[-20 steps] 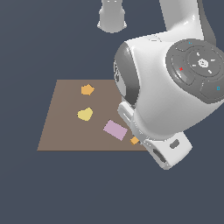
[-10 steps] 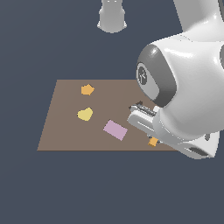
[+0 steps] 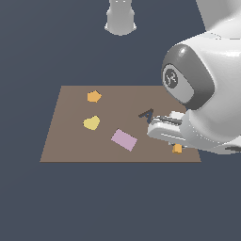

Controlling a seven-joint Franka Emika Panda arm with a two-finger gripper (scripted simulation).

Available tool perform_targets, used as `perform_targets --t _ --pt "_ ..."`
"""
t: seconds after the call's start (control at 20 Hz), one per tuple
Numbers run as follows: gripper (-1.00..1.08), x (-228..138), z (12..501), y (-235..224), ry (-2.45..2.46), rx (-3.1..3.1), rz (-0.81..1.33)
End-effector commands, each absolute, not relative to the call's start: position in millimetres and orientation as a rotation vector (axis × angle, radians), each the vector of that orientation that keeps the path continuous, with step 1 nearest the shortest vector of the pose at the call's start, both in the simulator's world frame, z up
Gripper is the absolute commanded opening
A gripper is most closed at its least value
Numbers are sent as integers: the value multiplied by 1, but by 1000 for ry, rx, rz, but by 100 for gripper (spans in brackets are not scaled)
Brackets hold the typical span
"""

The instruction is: Insert a designated object into the corresponding slot on a board.

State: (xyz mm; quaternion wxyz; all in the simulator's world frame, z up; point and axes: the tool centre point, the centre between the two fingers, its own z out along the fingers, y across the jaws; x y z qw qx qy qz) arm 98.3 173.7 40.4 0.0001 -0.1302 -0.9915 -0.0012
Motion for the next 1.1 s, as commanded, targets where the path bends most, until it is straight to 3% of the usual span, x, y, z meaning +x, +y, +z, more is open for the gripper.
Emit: perform_targets --t 0.0,1.05 --pt "-100 95 41 179 -3125 -326 -3" --pt "-100 88 31 187 -3135 -200 -2"
